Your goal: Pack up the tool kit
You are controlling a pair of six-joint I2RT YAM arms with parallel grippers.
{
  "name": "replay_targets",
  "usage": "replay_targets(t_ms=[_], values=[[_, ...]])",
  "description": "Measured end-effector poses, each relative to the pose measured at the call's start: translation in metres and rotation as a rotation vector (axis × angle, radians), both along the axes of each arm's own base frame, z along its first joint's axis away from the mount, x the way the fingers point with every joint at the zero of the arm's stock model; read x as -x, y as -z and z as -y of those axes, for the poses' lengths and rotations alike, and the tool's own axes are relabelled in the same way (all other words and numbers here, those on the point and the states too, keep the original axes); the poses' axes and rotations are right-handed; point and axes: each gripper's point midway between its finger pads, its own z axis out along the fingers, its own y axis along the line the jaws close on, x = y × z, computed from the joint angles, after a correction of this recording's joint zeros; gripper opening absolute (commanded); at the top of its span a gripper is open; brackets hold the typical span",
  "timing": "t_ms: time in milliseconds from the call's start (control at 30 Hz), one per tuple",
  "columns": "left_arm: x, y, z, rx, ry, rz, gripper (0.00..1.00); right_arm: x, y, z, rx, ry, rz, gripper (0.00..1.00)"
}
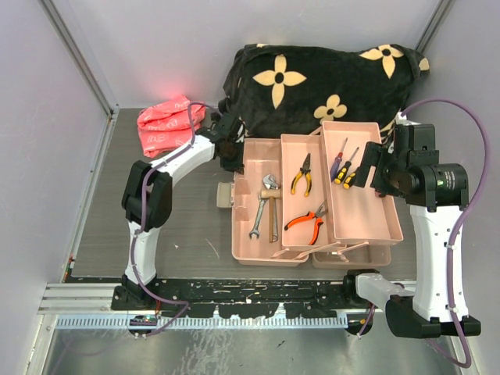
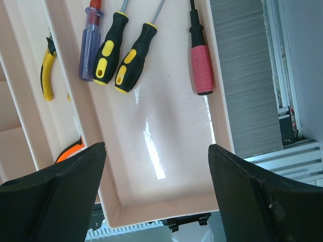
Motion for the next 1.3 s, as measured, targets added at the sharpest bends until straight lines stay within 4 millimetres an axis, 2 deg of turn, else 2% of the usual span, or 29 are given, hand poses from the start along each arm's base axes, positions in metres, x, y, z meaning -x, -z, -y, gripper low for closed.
replay_targets(t_ms=[333,633,767,1000,1200,1300], values=[[-0.005,0.0,-0.016,-0.052,-0.017,0.0,0.0,0.0,0.001,0.002,0.007,0.008,-0.001,0.87],[-0.019,0.0,-0.059,-0.087,-0.019,-0.006,0.0,-0.004,0.003,0.001,0.006,0.008,0.006,0.88],[-0.022,0.0,-0.079,-0.106,-0.026,-0.006,0.0,-0.006,0.012,0.002,0.007,0.01,-0.013,0.89],[-0.017,0.001,-0.101,-0.123,-0.041,-0.013,0.0,-0.01,0.041,0.008,0.034,0.044,-0.083,0.9],[-0.011,0.001,-0.115,-0.13,-0.055,-0.019,0.0,-0.033,0.046,0.017,0.075,0.088,-0.087,0.92],[-0.009,0.001,-0.121,-0.137,-0.06,-0.02,0.0,-0.051,0.05,0.023,0.085,0.111,-0.089,0.92]])
